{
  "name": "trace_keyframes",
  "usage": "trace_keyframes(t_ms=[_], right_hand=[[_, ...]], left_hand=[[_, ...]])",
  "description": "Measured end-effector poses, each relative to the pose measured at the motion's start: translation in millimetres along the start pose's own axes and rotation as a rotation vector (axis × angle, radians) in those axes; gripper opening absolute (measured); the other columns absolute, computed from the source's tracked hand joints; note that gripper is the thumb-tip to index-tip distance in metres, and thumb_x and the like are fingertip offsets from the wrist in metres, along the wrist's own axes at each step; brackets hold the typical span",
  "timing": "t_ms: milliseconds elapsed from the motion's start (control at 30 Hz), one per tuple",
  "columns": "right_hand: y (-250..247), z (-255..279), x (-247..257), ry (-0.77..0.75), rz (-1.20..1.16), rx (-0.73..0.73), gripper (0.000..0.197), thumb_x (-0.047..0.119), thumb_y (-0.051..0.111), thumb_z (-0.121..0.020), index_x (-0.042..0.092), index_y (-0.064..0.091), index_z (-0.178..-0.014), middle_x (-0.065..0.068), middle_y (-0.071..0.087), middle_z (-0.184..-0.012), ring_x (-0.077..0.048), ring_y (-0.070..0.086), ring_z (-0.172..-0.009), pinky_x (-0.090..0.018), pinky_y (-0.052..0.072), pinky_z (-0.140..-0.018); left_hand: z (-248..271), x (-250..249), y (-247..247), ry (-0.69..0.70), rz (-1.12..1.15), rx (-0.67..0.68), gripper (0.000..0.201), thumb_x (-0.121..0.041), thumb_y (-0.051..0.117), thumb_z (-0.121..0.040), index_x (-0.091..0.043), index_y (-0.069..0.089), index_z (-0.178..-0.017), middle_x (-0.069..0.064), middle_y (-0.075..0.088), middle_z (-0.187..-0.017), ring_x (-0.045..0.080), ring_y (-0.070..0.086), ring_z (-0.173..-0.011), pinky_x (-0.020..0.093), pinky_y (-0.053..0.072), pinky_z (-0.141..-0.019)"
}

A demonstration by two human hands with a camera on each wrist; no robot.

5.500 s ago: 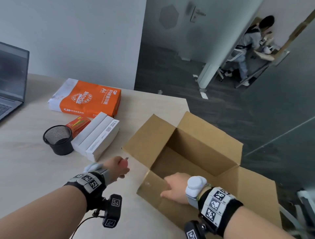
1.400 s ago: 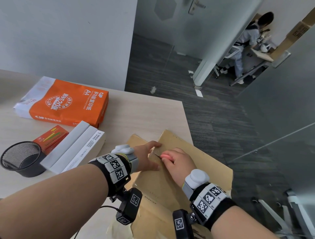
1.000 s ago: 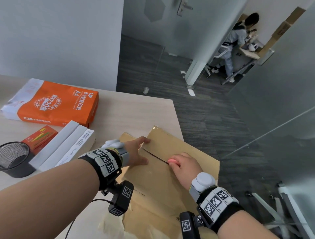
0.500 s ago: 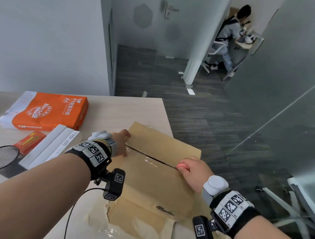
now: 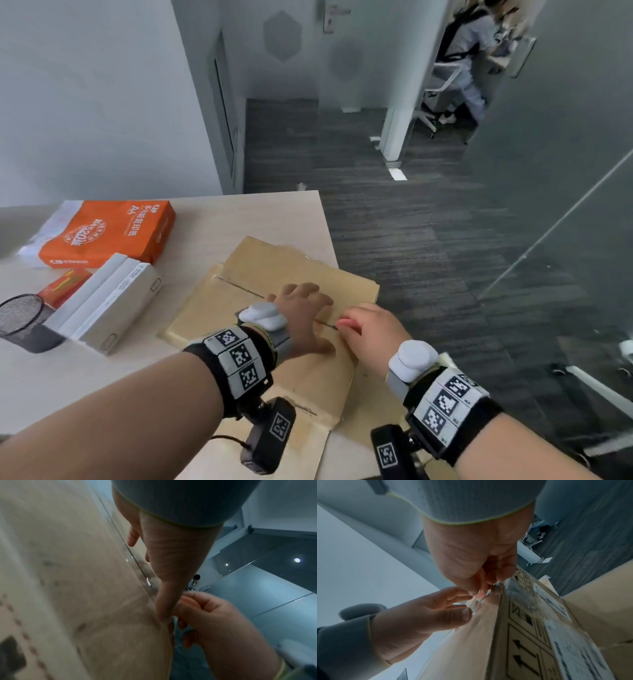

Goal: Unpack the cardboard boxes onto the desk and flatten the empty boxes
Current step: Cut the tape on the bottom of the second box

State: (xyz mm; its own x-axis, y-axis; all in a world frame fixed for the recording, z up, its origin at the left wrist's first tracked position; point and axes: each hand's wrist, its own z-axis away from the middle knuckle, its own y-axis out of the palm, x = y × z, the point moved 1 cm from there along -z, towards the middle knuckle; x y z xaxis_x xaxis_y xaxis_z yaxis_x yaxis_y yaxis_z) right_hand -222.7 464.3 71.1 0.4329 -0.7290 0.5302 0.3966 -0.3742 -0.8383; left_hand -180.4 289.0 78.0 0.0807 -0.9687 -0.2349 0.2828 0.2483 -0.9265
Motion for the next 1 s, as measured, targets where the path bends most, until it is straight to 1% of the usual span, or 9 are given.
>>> trace_keyframes(t_ms=[67,133,233,400,567,667,733,867,1000], right_hand=[[-1,1,-2,-0.013,0.013,0.013,0.02,0.031,0.053,-0.1,0.019,0.069,-0.101,-0.002,0.06,-0.105,-0.023,0.058,-0.094,-0.035,0.048,-0.083],[-3,4,-6,-0.03,0.024,0.011,0.021,0.03,0.052,-0.1,0.018,0.069,-0.103,-0.003,0.059,-0.106,-0.025,0.058,-0.095,-0.034,0.047,-0.081],[-7,12,-16,-0.053,0.028,0.003,0.023,0.03,0.051,-0.101,0.019,0.07,-0.106,-0.002,0.059,-0.106,-0.024,0.059,-0.097,-0.034,0.047,-0.082],[-15,30,-31,-0.07,0.069,-0.005,0.024,0.03,0.049,-0.101,0.018,0.069,-0.106,0.002,0.048,-0.094,-0.024,0.057,-0.091,-0.036,0.048,-0.079],[-20,37,-48,0.006,0.017,0.029,0.023,0.029,0.05,-0.1,0.016,0.069,-0.098,0.0,0.055,-0.093,-0.021,0.057,-0.086,-0.037,0.049,-0.08],[-16,43,-60,0.102,-0.163,-0.019,0.02,0.027,0.053,-0.095,0.024,0.071,-0.087,0.007,0.063,-0.087,-0.016,0.061,-0.081,-0.038,0.053,-0.077],[-12,47,-63,0.185,-0.357,-0.047,0.016,0.031,0.058,-0.093,0.028,0.072,-0.086,0.008,0.068,-0.079,-0.013,0.063,-0.073,-0.034,0.056,-0.07],[-5,58,-63,0.307,-0.761,-0.119,0.009,0.032,0.069,-0.092,0.027,0.075,-0.088,-0.007,0.072,-0.083,-0.017,0.059,-0.063,-0.032,0.053,-0.057],[4,63,-62,0.401,-0.975,-0.171,0.006,0.026,0.071,-0.091,0.023,0.077,-0.091,-0.001,0.071,-0.082,-0.014,0.058,-0.066,-0.028,0.052,-0.057]], left_hand=[[1,-8,10,-0.021,-0.014,0.029,0.089,-0.083,0.066,-0.055,-0.053,0.039,-0.134,-0.017,0.027,-0.16,0.02,0.024,-0.147,0.055,0.033,-0.11],[0,-9,13,-0.054,-0.014,0.014,0.092,-0.085,0.067,-0.051,-0.053,0.039,-0.133,-0.018,0.026,-0.16,0.019,0.023,-0.148,0.057,0.033,-0.109],[-1,-15,13,-0.069,-0.026,0.012,0.095,-0.08,0.074,-0.054,-0.052,0.04,-0.138,-0.018,0.027,-0.161,0.02,0.023,-0.149,0.058,0.031,-0.112],[-2,-24,8,-0.085,-0.032,0.028,0.096,-0.072,0.081,-0.058,-0.047,0.041,-0.142,-0.014,0.027,-0.161,0.024,0.024,-0.148,0.049,0.033,-0.111],[-2,-38,4,-0.044,-0.101,-0.003,0.079,-0.064,0.083,-0.063,-0.045,0.049,-0.132,-0.012,0.037,-0.145,0.021,0.039,-0.13,0.042,0.04,-0.101],[-3,-49,7,0.073,-0.104,0.01,0.061,-0.049,0.079,-0.074,-0.045,0.053,-0.128,-0.012,0.042,-0.139,0.018,0.045,-0.123,0.036,0.046,-0.093],[-1,-51,10,0.106,-0.124,0.023,0.059,-0.051,0.074,-0.075,-0.044,0.054,-0.13,-0.014,0.045,-0.138,0.018,0.047,-0.123,0.037,0.048,-0.094],[4,-51,13,0.126,-0.201,0.098,0.085,-0.075,0.069,-0.065,-0.045,0.046,-0.141,-0.018,0.041,-0.148,0.018,0.047,-0.132,0.038,0.043,-0.104],[7,-55,10,0.12,-0.269,0.148,0.091,-0.076,0.07,-0.068,-0.043,0.039,-0.147,-0.017,0.034,-0.16,0.018,0.038,-0.143,0.043,0.032,-0.111]])
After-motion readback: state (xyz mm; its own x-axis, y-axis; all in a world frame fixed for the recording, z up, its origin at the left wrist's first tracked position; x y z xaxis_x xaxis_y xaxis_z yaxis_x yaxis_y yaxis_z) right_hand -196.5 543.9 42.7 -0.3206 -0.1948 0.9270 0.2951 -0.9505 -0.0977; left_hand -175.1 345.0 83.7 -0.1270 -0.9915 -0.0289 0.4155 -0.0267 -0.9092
